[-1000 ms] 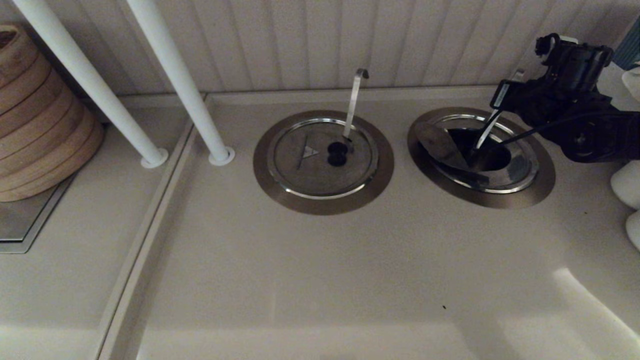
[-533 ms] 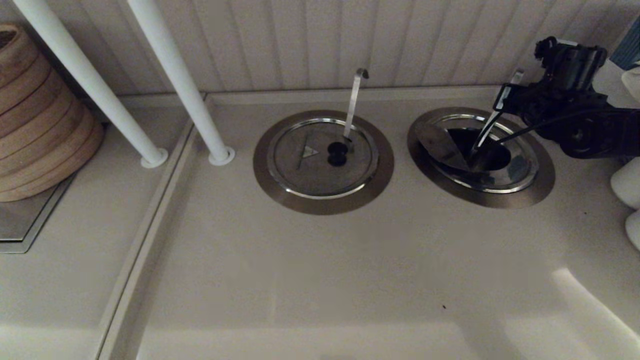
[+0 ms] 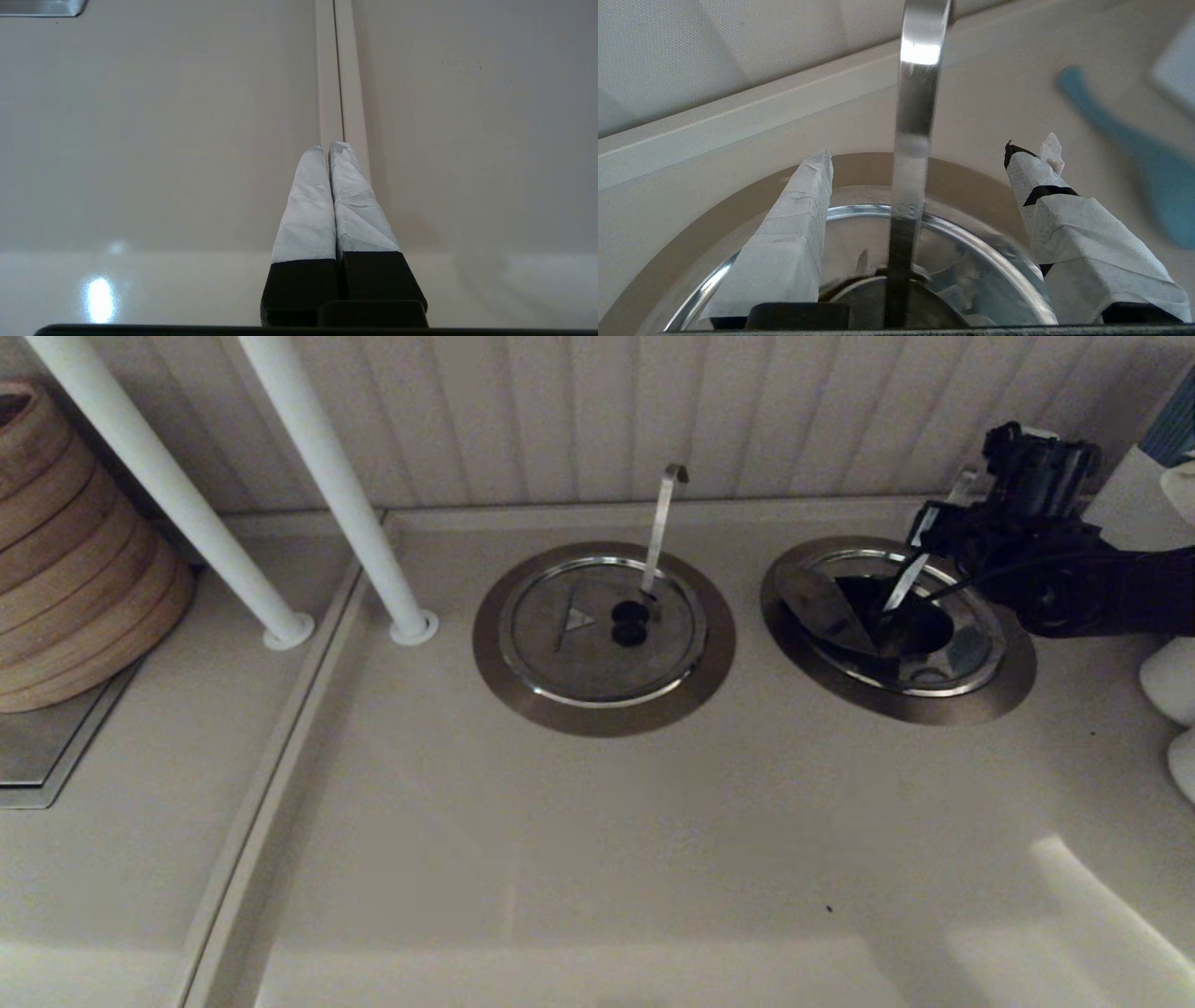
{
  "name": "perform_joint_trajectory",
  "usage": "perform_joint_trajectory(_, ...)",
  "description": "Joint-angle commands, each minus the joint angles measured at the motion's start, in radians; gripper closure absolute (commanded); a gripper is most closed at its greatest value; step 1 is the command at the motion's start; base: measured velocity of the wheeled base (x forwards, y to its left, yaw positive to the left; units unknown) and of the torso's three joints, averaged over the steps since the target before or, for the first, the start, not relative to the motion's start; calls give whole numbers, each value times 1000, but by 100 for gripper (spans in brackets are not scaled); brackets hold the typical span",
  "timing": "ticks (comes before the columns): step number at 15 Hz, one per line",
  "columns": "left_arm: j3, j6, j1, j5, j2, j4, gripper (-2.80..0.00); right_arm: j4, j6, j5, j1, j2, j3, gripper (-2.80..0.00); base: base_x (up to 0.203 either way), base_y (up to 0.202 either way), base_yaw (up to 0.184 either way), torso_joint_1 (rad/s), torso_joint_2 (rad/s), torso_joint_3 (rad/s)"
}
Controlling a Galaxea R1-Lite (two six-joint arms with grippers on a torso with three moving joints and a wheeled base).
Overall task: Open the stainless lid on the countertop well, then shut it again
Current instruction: Stir with a spoon
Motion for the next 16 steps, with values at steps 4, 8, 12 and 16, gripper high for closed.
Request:
perform_joint_trajectory(4, 0, -1, 0, 0, 1, 0, 0, -6, 21, 3, -29, 128, -93, -280, 0, 0, 0, 0, 0, 0)
perform_joint_trajectory(8, 0, -1, 0, 0, 1, 0, 0, -6, 21, 0, -30, 156, -115, -280, 0, 0, 0, 0, 0, 0)
perform_joint_trajectory(12, 0, -1, 0, 0, 1, 0, 0, -8, 21, 0, -30, 161, -117, -280, 0, 0, 0, 0, 0, 0)
perform_joint_trajectory(16, 0, -1, 0, 0, 1, 0, 0, -8, 27, 2, -30, 159, -119, 0, 0, 0, 0, 0, 0, 0)
